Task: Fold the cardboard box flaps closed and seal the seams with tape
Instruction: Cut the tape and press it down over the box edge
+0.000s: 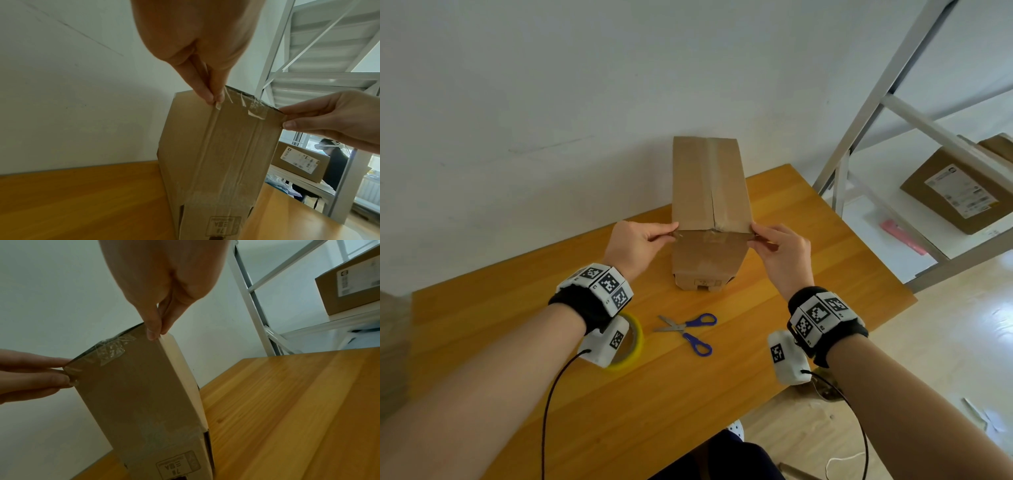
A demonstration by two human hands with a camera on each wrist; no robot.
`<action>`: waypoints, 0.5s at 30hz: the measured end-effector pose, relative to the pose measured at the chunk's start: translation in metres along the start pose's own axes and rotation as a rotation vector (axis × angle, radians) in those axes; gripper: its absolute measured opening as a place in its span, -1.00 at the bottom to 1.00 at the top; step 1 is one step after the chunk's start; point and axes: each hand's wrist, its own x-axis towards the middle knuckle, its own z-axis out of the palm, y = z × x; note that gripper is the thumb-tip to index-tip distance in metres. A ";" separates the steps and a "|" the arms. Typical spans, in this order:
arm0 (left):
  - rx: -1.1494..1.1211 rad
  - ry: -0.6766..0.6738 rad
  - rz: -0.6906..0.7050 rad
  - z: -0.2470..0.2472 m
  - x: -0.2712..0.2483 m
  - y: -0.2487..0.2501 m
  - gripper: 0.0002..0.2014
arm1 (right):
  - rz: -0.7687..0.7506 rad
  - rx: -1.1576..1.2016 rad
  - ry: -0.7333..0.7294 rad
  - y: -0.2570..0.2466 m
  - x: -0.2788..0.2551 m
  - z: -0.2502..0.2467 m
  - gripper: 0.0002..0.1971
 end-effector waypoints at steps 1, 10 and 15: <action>0.006 0.009 0.004 0.001 0.001 0.001 -0.77 | 0.004 0.009 0.017 0.000 0.000 0.001 -0.71; 0.092 0.017 0.051 0.005 0.004 0.005 -0.77 | 0.021 0.050 0.057 -0.001 0.001 0.004 -0.75; 0.115 0.054 0.043 0.009 0.005 0.010 -0.79 | 0.038 0.055 0.101 -0.001 0.003 0.008 -0.84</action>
